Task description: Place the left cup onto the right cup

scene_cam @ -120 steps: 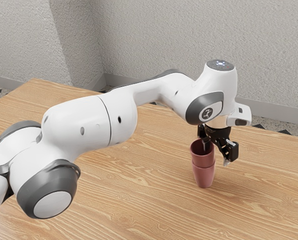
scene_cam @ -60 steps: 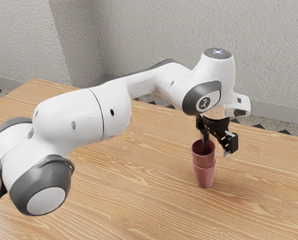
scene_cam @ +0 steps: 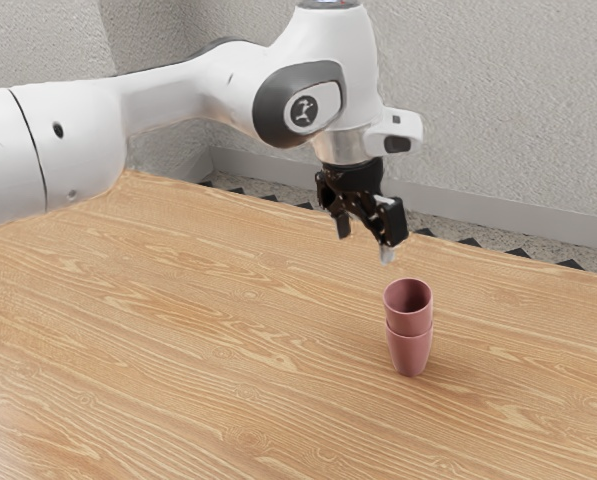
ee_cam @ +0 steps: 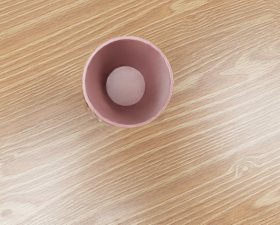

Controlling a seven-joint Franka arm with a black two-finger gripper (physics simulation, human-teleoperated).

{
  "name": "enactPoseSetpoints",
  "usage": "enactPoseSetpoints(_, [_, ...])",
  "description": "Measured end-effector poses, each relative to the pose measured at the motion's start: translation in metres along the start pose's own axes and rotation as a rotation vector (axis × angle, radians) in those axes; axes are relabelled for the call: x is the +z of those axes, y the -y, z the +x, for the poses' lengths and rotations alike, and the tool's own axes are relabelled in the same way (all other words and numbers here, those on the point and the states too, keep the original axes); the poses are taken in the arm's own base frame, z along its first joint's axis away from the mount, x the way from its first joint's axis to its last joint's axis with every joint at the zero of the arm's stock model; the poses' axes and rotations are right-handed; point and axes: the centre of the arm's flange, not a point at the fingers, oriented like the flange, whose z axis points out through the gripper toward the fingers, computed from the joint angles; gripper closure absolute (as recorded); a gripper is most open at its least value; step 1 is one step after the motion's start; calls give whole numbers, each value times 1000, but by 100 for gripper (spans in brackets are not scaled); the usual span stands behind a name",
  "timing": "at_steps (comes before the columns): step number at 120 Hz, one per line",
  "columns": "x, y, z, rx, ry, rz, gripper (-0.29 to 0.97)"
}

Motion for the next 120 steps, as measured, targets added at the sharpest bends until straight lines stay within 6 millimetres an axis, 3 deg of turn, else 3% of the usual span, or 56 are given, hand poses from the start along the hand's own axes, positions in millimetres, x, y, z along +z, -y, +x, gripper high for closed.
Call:
enactPoseSetpoints(18, [-54, 23, -40, 28, -1, 34, 2])
enactPoseSetpoints(26, [-64, 34, -48, 30, 10, 52, 2])
enactPoseSetpoints(120, [-63, 38, -59, 123, 84, 77, 2])
